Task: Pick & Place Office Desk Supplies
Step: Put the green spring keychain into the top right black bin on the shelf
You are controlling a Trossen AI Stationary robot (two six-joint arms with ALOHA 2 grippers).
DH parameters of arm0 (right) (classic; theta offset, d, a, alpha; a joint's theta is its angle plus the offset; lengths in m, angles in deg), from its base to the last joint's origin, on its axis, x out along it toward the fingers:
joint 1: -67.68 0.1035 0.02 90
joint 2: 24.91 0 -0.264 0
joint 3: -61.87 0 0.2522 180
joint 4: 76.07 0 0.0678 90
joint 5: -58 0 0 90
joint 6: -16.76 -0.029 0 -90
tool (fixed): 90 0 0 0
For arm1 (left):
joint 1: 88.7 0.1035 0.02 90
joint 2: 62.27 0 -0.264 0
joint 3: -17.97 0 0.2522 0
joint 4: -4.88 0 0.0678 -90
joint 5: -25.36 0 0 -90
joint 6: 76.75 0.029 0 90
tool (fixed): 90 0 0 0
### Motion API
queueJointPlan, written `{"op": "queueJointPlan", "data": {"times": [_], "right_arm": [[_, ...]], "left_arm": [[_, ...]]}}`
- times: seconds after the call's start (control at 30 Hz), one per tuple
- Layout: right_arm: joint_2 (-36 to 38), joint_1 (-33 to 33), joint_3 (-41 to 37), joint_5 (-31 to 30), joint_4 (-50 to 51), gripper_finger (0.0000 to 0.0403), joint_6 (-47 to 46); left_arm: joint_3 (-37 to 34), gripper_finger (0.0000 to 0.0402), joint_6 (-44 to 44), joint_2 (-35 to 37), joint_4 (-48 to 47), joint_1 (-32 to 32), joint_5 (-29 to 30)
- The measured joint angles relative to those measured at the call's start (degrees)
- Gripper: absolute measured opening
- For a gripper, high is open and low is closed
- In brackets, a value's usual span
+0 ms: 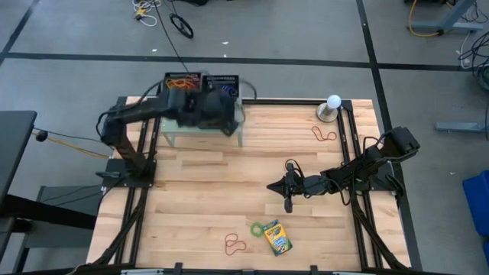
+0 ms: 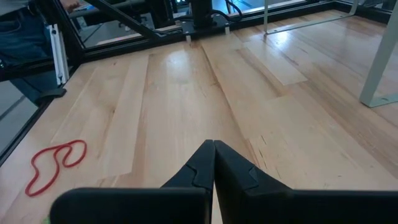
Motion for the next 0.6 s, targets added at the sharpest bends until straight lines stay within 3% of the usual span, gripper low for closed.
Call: {"op": "queueJointPlan", "data": {"times": [0.23,0.43,0.6], "right_arm": [[0.0,0.0,0.0,0.0,-0.2,0.0011,1.0],[0.0,0.0,0.0,0.0,-0.3,0.0011,-1.4],[0.0,0.0,0.0,0.2,-0.3,0.0011,-2.6]], "left_arm": [[-10.0,0.0046,1.4,0.4,4.6,-15.6,13.4],[-27.4,0.0006,5.7,0.4,26.0,-22.5,15.4],[-43.3,0.0006,13.0,0.4,53.7,-24.9,10.0]]}}
